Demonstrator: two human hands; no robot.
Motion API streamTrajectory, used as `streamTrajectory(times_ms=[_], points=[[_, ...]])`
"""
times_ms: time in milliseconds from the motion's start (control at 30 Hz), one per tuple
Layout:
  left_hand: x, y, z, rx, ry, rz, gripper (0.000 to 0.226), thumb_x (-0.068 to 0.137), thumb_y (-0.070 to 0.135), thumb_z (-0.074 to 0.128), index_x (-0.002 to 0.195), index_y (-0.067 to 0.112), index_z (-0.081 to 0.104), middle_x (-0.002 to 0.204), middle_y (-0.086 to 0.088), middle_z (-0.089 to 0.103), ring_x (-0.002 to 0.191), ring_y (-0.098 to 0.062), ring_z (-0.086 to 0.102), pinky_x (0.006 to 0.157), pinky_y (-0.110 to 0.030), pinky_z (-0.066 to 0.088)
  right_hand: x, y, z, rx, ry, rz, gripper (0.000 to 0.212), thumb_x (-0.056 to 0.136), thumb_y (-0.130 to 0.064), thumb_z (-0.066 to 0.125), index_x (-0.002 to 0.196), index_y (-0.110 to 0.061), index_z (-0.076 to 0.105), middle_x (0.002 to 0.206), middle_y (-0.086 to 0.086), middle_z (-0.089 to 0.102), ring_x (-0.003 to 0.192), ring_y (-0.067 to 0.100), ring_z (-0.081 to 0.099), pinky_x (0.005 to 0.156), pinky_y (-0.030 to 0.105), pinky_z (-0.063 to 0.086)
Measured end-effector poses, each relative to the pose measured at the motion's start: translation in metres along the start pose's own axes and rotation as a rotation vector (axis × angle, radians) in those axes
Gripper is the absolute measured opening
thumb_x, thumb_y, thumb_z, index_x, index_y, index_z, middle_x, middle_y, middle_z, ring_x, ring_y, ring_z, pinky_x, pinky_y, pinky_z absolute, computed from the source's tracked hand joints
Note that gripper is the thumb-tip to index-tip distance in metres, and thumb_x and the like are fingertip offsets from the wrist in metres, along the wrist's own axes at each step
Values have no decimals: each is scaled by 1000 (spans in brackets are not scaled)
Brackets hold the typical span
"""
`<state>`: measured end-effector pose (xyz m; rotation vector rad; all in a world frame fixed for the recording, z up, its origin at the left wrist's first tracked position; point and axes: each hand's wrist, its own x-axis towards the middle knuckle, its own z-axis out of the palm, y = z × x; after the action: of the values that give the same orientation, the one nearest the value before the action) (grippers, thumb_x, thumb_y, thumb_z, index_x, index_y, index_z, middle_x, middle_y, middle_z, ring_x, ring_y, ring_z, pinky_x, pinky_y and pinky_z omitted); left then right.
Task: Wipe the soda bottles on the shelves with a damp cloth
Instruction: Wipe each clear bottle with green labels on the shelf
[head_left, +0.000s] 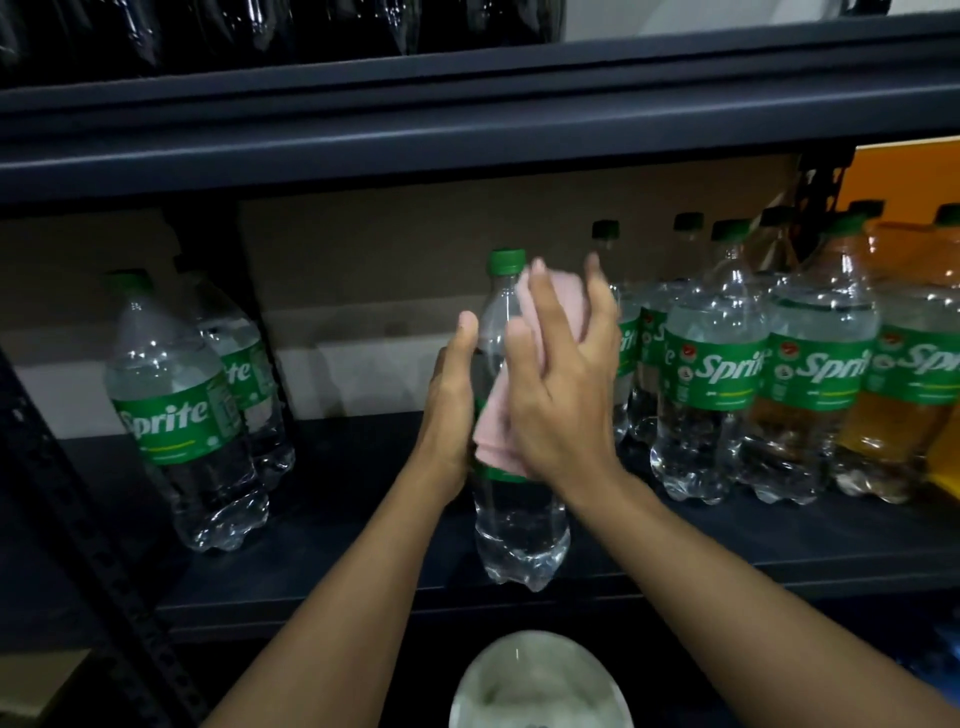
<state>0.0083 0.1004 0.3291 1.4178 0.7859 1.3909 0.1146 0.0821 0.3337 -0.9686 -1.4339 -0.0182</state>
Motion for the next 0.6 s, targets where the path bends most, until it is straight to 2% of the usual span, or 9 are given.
streamTrajectory(times_ms=[100, 200, 267, 333, 367, 433, 533, 600], points=[[-2, 9, -8, 23, -65, -91, 68, 105, 67, 34, 138, 20, 69, 132, -15, 72, 128, -29, 67, 116, -48, 45, 20, -11, 0, -109, 38, 59, 55, 100, -45, 38, 149, -25, 52, 159, 0, 35, 150, 24, 21, 120, 54, 26], [-8, 17, -6, 119, -6, -87, 62, 111, 53, 27, 119, 19, 77, 109, -7, 80, 104, -18, 75, 90, -29, 56, 3, -9, 6, -21, 103, 76, 56, 102, -41, 36, 150, -15, 49, 148, 0, 53, 140, 17, 38, 115, 45, 35], [-13, 17, -4, 158, 7, -90, 60, 109, 60, 29, 117, 26, 77, 107, 1, 81, 102, -10, 76, 84, -24, 56, -22, -5, 12, 80, 124, 103, 58, 105, -39, 38, 157, -14, 38, 157, 0, 45, 145, 11, 38, 119, 42, 35], [-19, 16, 1, 210, 27, -94, 67, 94, 82, 43, 120, 30, 77, 111, 5, 80, 107, -9, 75, 93, -33, 57, -53, 7, 18, 102, 123, 112, 63, 106, -40, 39, 160, -11, 28, 166, 2, 32, 153, 12, 28, 123, 44, 29], [-20, 14, 4, 205, 63, -102, 75, 84, 88, 53, 119, 27, 77, 111, 2, 80, 107, -14, 76, 97, -40, 58, -70, 14, 20, 113, 108, 132, 66, 106, -41, 37, 162, -9, 23, 169, 3, 26, 155, 13, 24, 124, 46, 28], [-20, 12, 5, 152, 149, -126, 87, 68, 90, 70, 120, 20, 72, 111, -2, 80, 103, -20, 78, 98, -45, 59, -105, 33, 22, 134, 64, 196, 69, 106, -46, 34, 164, -12, 17, 170, 1, 22, 156, 13, 23, 123, 50, 30], [-20, 14, 6, 158, 209, -162, 87, 65, 87, 69, 122, 23, 53, 118, 4, 70, 102, -9, 72, 86, -33, 55, -140, 53, 21, 183, -9, 314, 64, 104, -53, 26, 163, -31, 15, 166, -21, 21, 153, 0, 22, 123, 45, 29], [-19, 11, 4, 175, 234, -175, 93, 66, 92, 69, 125, 23, 51, 121, 3, 68, 105, -10, 71, 88, -34, 55, -142, 54, 19, 228, -23, 368, 58, 103, -52, 24, 159, -39, 18, 160, -34, 21, 150, -7, 23, 124, 38, 28]])
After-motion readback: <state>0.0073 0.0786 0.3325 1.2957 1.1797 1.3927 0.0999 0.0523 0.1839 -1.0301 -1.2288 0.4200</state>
